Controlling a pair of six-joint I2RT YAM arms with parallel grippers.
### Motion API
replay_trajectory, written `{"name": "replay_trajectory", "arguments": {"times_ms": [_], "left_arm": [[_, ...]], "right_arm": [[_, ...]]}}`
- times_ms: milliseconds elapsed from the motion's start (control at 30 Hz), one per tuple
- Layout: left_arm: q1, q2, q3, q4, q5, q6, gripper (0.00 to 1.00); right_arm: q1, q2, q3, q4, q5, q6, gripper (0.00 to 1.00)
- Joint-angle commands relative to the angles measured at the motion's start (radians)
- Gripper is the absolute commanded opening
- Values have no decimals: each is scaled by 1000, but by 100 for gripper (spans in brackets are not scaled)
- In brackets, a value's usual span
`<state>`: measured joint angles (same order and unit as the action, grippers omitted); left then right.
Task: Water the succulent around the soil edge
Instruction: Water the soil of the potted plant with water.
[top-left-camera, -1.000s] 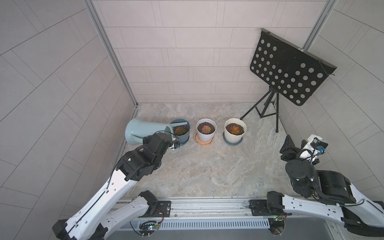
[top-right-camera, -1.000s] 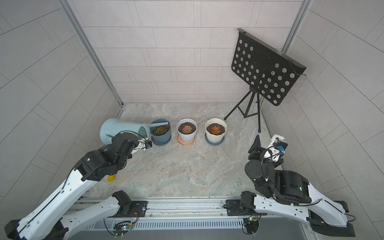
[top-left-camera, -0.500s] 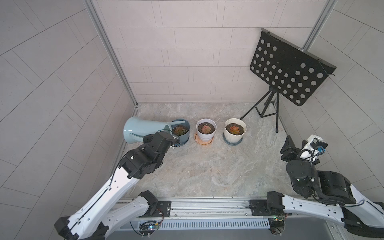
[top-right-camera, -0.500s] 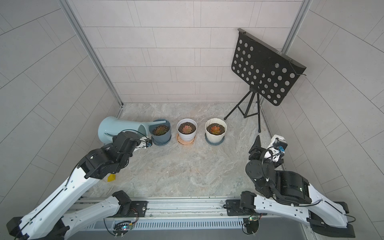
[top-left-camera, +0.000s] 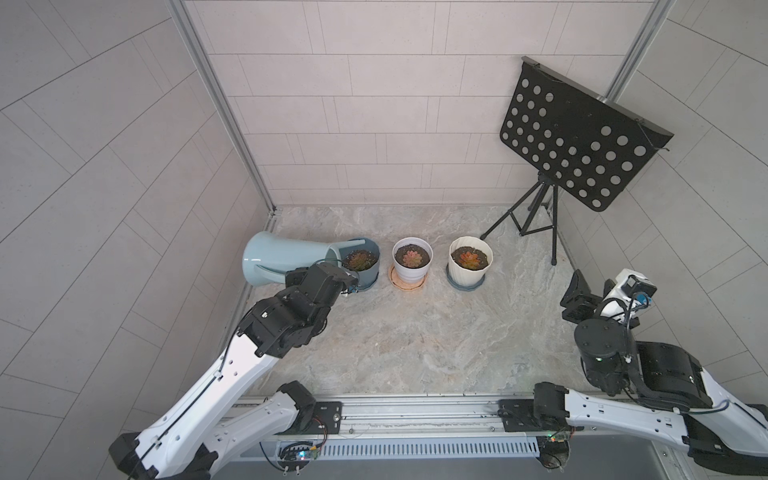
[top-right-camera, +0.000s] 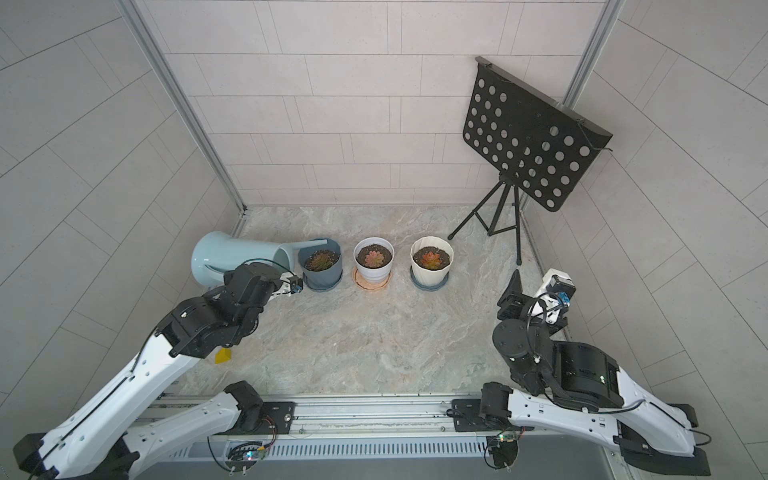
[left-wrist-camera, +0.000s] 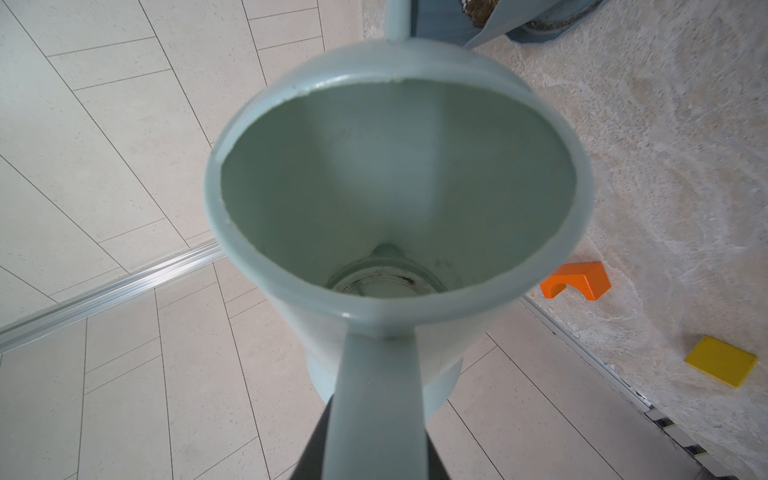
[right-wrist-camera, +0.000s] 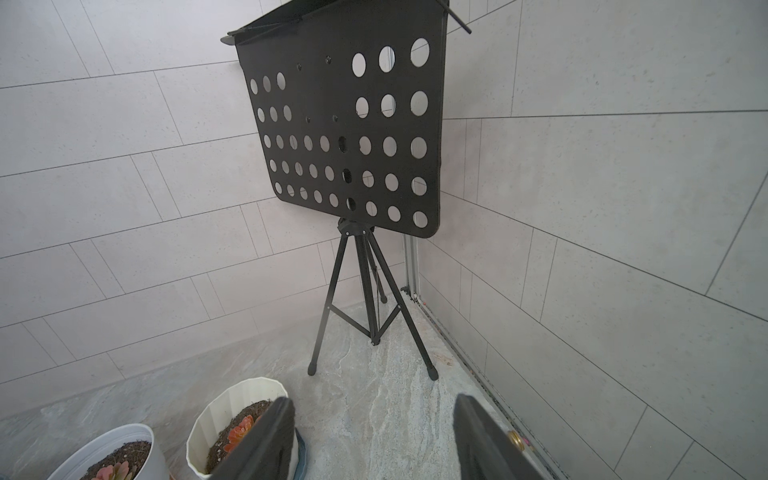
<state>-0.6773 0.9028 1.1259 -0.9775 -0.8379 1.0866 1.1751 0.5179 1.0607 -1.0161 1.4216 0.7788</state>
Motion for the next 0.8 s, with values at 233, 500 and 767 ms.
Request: {"name": "replay_trajectory", "arguments": {"times_ms": [233, 500, 767], "left_arm": [[4, -64, 19, -13, -60, 19, 0], [5, -97, -9, -37, -58, 20, 0], [7, -120, -18, -76, -51, 10, 0]], "right_arm": [[-7, -8, 3, 2, 20, -36, 64], [-8, -11, 0, 7, 20, -39, 64], [-9, -21, -1, 8, 19, -47, 64]]}}
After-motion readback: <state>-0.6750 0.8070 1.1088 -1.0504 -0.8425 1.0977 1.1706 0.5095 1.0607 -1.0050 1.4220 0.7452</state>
